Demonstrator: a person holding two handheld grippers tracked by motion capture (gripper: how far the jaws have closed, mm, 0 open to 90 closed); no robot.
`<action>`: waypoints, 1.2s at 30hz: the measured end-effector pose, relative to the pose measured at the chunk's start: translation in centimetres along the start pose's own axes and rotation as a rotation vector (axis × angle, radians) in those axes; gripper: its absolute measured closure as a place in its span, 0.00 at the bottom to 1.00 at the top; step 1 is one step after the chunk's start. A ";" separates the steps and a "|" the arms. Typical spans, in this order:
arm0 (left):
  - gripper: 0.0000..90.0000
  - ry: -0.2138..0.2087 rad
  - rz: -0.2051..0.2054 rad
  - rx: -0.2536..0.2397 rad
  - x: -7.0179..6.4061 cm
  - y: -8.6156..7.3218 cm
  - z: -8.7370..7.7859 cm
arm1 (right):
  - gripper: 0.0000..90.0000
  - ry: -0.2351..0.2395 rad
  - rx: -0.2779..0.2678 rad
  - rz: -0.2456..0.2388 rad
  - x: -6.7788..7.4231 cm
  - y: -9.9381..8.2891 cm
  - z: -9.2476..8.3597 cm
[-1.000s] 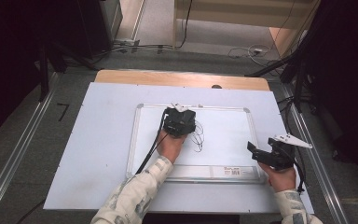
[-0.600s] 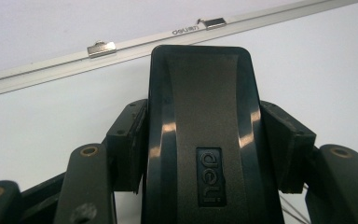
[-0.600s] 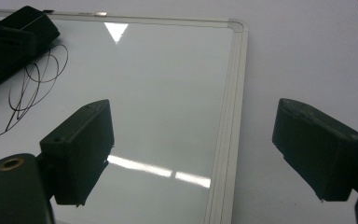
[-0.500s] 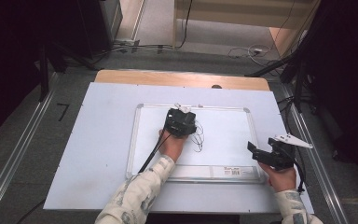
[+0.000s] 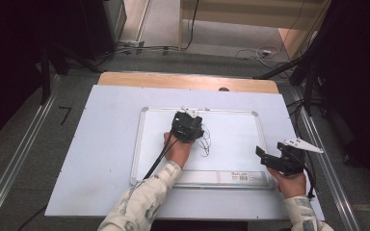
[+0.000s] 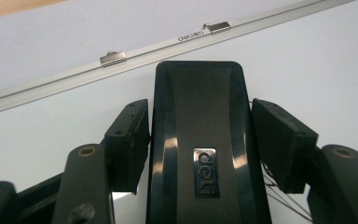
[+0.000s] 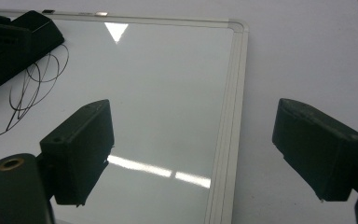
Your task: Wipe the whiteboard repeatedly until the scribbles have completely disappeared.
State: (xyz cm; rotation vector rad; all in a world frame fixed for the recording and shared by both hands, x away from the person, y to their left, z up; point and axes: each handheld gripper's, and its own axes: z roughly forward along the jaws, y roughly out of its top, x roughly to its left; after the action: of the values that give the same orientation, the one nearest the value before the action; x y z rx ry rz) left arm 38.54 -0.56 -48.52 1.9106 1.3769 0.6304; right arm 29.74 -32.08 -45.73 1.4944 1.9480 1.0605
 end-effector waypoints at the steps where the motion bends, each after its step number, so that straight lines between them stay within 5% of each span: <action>1: 0.44 0.000 0.002 0.000 0.0 0.0 0.0 | 0.13 0.000 0.000 0.000 0.0 0.0 0.0; 13: 0.46 -0.011 0.001 -0.016 -0.6 0.2 0.6 | 0.13 0.000 0.000 0.001 0.0 0.0 0.0; 27: 0.46 -0.096 0.073 -0.017 -4.6 -0.5 0.0 | 0.13 -0.001 -0.001 -0.001 0.0 0.0 0.0; 36: 0.46 -0.144 0.104 -0.009 -6.0 -1.0 -0.6 | 0.13 0.002 0.002 -0.002 0.1 0.0 0.1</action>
State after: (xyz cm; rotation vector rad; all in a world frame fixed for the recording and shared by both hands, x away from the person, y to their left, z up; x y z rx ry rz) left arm 35.53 -5.84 -48.86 1.9896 1.1892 0.5369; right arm 29.79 -31.94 -45.74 1.4930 1.9518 1.0596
